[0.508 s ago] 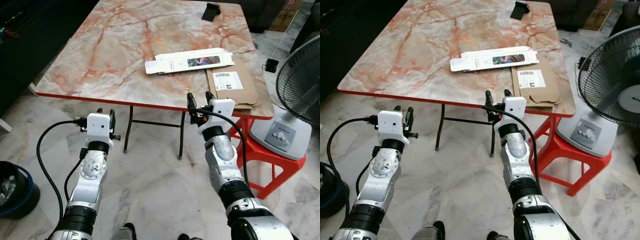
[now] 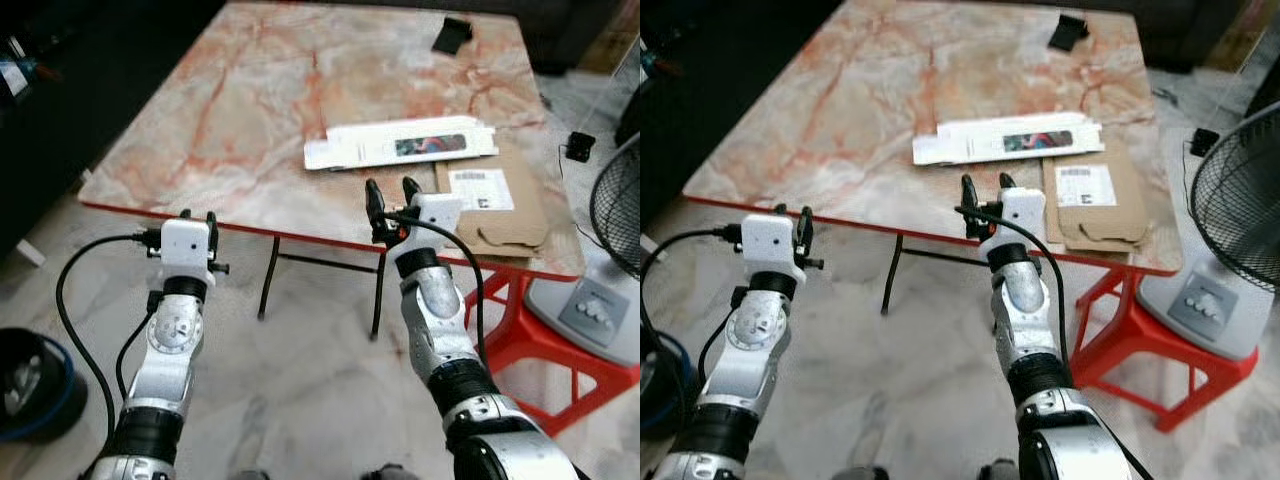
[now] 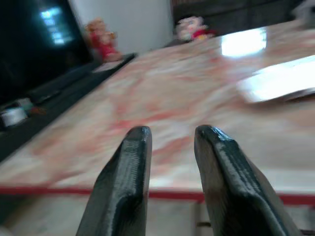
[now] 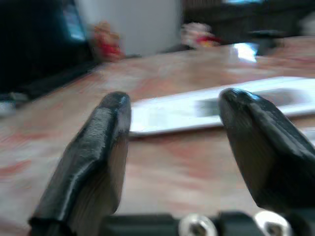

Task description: Picking trash to rubbish bin

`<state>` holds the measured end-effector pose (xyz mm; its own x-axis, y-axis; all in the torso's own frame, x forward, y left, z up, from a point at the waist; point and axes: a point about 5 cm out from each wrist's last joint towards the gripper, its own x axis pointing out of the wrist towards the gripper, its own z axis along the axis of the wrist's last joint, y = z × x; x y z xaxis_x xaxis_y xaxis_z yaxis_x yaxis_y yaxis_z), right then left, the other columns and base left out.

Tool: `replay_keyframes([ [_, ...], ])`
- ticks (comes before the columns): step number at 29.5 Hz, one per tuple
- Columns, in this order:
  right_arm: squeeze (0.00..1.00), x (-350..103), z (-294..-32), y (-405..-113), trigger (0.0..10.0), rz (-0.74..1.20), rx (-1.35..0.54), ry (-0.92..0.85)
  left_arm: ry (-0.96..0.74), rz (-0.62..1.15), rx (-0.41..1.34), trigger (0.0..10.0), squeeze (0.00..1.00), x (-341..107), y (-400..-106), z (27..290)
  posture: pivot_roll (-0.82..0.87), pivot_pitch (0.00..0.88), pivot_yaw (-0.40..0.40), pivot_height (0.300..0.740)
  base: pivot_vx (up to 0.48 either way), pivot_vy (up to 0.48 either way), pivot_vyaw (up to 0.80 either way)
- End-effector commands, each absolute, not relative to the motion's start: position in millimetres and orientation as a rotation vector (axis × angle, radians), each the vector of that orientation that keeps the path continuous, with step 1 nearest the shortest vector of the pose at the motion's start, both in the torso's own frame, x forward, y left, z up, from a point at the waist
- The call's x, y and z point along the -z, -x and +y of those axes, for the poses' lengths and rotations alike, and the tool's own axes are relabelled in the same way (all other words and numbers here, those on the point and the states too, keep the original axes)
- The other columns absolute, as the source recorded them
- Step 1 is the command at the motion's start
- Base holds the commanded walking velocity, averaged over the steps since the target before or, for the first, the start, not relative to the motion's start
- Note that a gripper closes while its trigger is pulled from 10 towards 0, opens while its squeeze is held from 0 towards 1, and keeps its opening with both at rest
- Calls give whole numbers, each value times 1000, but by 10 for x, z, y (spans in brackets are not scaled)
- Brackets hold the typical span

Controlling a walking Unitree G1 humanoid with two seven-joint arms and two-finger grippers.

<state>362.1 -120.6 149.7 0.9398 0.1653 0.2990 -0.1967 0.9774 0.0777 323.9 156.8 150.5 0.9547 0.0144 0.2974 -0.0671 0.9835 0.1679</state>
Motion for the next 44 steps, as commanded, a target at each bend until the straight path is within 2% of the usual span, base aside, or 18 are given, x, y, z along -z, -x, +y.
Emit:
replay_keyframes([
  [1,0,-1566,-1137,-3631,10000,-321,-199,-114,-207,-312,-52,10000,0,-1546,-3241,1631,111,144,-5,740,394,0,0],
  [13,0,-1578,-1081,-3614,10000,-334,-234,-76,-201,-323,-50,10000,0,-1561,-3230,1616,109,124,-3,740,395,0,0],
  [20,0,-1573,-1031,-3602,10000,-332,-254,-85,-198,-332,-58,10000,0,-1589,-3235,1623,112,134,-8,740,395,0,690],
  [37,0,-1550,-1046,-3602,10000,-313,-255,-118,-195,-338,-66,10000,0,-1616,-3238,1637,112,152,-11,740,395,0,0],
  [44,0,-1554,-1028,-3589,10000,-323,-271,-115,-192,-333,-55,10000,0,-1602,-3229,1615,108,144,-10,740,395,0,-363],
])
